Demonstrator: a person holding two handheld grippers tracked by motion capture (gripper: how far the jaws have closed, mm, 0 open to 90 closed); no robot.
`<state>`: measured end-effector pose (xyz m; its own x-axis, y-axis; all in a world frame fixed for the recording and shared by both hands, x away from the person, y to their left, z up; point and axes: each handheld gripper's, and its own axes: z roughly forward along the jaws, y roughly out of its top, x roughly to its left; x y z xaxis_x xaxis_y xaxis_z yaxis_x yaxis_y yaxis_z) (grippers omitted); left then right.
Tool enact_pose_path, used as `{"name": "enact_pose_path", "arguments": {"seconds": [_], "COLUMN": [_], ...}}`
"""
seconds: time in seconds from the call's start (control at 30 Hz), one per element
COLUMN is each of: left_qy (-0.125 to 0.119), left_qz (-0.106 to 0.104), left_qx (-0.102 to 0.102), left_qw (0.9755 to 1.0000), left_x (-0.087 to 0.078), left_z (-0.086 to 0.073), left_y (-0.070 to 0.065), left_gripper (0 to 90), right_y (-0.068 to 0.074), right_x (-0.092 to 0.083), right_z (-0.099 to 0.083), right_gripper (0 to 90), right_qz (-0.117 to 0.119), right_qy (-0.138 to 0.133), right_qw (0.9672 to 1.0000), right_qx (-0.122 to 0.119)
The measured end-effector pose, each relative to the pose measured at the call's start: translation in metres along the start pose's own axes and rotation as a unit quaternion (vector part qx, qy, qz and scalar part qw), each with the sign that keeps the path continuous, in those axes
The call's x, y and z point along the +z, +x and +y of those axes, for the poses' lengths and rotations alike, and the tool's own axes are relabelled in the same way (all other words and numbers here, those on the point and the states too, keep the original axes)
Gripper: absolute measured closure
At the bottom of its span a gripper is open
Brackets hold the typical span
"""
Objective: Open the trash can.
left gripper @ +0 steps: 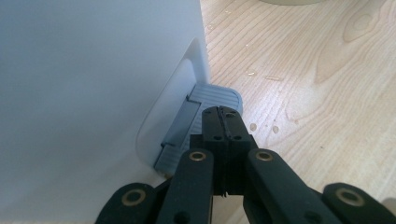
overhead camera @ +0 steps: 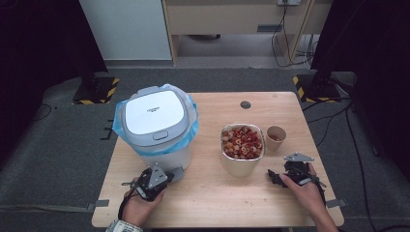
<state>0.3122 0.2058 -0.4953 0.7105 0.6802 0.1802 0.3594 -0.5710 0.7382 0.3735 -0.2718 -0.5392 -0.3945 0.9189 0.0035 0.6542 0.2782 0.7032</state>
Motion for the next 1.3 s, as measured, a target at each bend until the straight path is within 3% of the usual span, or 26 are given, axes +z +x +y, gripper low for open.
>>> {"name": "enact_pose_path", "arguments": {"seconds": [0.2,0.33,0.47,0.57,0.67,0.8,1.07,1.3], "left_qy": [-0.001,0.014,0.017,0.020,0.021,0.025,0.029,0.047], "left_qz": [0.014,0.014,0.019,0.026,0.025,0.029,0.024,0.018], "left_qx": [0.014,0.023,0.011,0.018,0.009,0.015,0.007,0.009], "left_qw": [0.9998,0.9995,0.9996,0.9993,0.9994,0.9992,0.9993,0.9987], "left_x": [0.010,0.015,0.017,0.018,0.018,0.019,0.022,0.028], "left_z": [0.006,0.006,0.003,0.003,0.003,0.003,0.001,0.000], "left_y": [-0.002,-0.004,-0.002,-0.005,-0.005,-0.006,-0.006,-0.006], "left_gripper": [89.8,89.7,89.7,89.7,89.7,89.8,89.8,89.9], "right_y": [0.000,0.000,0.000,0.000,0.000,0.000,0.000,0.000], "right_x": [0.000,0.000,0.000,0.000,0.000,0.000,0.000,0.000], "right_z": [0.000,0.000,0.000,0.000,-0.001,-0.001,-0.001,-0.001], "right_gripper": [0.6,0.6,0.6,0.5,0.6,0.6,0.6,0.6], "right_qz": [0.000,0.000,0.000,0.000,0.000,0.000,0.000,0.000], "right_qy": [0.000,0.000,0.000,0.000,0.000,0.000,0.000,0.000], "right_qw": [1.0000,1.0000,1.0000,1.0000,1.0000,1.0000,1.0000,1.0000], "right_qx": [-0.002,-0.002,-0.002,-0.002,-0.002,-0.002,-0.002,-0.002]}}
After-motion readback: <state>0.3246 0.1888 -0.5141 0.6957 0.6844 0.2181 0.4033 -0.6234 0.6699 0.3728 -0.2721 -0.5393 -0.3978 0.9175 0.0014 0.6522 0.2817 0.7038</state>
